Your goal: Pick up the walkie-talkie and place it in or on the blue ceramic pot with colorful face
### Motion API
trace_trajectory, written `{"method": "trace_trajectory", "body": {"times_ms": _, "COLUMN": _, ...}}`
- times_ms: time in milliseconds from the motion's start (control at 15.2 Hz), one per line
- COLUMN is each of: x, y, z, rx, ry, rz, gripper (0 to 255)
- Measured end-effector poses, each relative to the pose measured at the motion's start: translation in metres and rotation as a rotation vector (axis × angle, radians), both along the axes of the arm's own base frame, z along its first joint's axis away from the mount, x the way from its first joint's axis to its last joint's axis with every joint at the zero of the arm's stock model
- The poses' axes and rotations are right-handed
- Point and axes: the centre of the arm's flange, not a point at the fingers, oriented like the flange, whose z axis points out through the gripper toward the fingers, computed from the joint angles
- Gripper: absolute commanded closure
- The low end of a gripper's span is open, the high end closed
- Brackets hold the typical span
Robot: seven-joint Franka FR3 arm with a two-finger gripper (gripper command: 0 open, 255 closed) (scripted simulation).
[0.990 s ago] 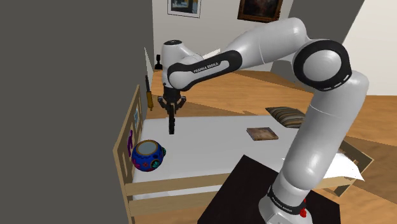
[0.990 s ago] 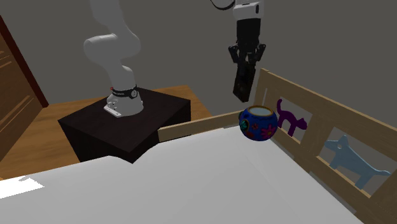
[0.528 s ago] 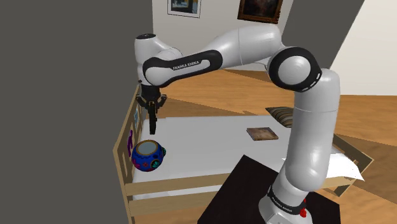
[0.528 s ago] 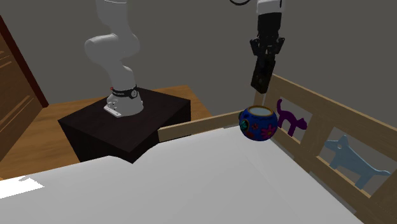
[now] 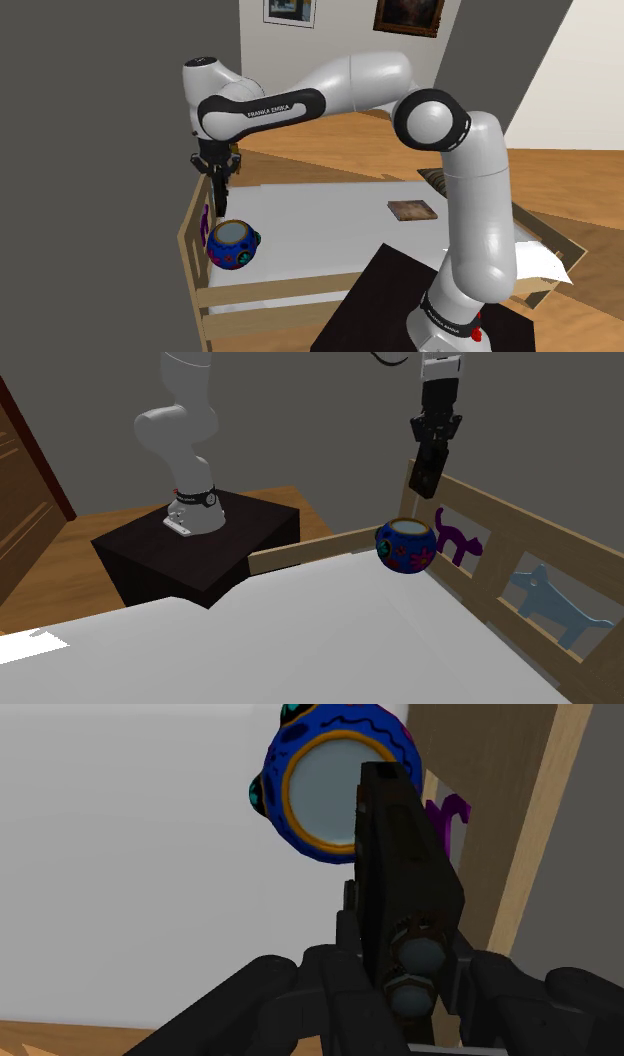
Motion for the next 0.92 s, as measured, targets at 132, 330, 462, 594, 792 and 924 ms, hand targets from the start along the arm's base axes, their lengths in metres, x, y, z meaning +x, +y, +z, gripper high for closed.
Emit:
{"method": "trace_trajectory", "body": {"times_ms": 132, "x": 0.0, "y": 0.0, "z": -0.01, "rx": 0.0, "ry": 0.0, "rz": 0.0, "gripper": 255}}
{"method": "trace_trajectory", "body": {"times_ms": 330, "x": 0.0, "y": 0.0, "z": -0.025, "rx": 0.0, "ry": 0.0, "rz": 0.0, "gripper": 255}}
{"method": "trace_trajectory", "body": {"times_ms": 462, "x": -0.001, "y": 0.0, "z": -0.037, "rx": 0.0, "ry": 0.0, "rz": 0.0, "gripper": 255}}
{"method": "trace_trajectory", "body": {"times_ms": 594, "x": 0.0, "y": 0.0, "z": -0.048, "rx": 0.0, "ry": 0.0, "rz": 0.0, "gripper": 255}}
{"method": "trace_trajectory", "body": {"times_ms": 792, "x": 0.0, "y": 0.0, "z": -0.063, "rx": 0.0, "ry": 0.0, "rz": 0.0, "gripper": 255}}
{"method": "trace_trajectory", "body": {"times_ms": 924, "x": -0.001, "y": 0.0, "z": -0.074, "rx": 0.0, "ry": 0.0, "rz": -0.001, "gripper": 255}}
